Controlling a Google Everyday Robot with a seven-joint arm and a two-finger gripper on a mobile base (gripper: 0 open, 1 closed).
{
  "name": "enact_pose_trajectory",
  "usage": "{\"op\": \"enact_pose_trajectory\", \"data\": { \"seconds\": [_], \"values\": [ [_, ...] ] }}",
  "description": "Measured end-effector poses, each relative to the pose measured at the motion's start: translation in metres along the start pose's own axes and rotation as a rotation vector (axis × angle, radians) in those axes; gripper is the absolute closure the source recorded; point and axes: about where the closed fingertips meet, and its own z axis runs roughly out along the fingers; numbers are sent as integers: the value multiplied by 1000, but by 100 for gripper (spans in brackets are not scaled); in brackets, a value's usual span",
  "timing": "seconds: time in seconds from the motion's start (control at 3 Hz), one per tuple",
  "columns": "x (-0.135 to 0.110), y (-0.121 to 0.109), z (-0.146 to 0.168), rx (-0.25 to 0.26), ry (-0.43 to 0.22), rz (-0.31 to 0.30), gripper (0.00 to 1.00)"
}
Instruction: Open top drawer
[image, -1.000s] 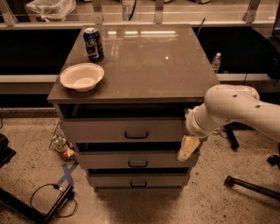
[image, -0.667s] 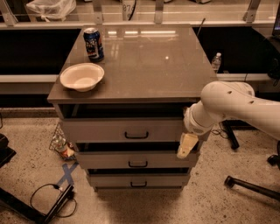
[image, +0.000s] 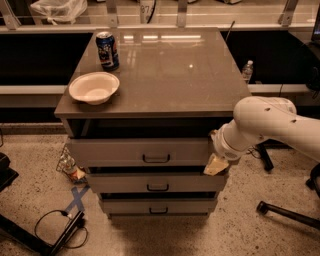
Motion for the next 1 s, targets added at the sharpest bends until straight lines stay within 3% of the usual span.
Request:
{"op": "enact_pose_trajectory", "data": {
  "seconds": [0.33,0.67,1.0],
  "values": [
    [6,18,-11,-27,29,-10,70],
    [5,17,-15,-27,29,-10,92],
    [3,16,-21,-27,29,-10,100]
  ]
}}
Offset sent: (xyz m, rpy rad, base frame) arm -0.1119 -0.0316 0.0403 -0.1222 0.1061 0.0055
